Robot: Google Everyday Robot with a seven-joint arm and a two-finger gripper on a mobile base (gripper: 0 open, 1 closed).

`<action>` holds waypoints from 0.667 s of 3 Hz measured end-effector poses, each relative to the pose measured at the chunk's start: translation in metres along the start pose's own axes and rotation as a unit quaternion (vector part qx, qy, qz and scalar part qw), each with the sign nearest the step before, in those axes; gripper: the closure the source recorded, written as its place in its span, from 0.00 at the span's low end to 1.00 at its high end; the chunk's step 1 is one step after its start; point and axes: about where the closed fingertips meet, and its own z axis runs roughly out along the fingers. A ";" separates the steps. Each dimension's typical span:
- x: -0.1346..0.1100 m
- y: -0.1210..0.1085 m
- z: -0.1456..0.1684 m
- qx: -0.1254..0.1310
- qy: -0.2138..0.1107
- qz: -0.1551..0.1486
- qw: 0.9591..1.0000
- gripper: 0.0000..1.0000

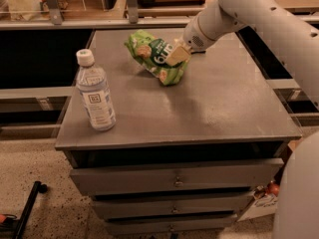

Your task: Move green rice chip bag near blue plastic bottle

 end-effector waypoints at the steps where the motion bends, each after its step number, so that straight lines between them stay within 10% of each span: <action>1: 0.019 0.014 -0.023 -0.006 0.010 -0.022 1.000 1.00; 2: 0.022 0.038 -0.032 -0.020 0.012 -0.048 0.999 1.00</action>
Offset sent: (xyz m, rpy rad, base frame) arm -0.0869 -0.0156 0.0036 -0.0829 -0.0221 0.1600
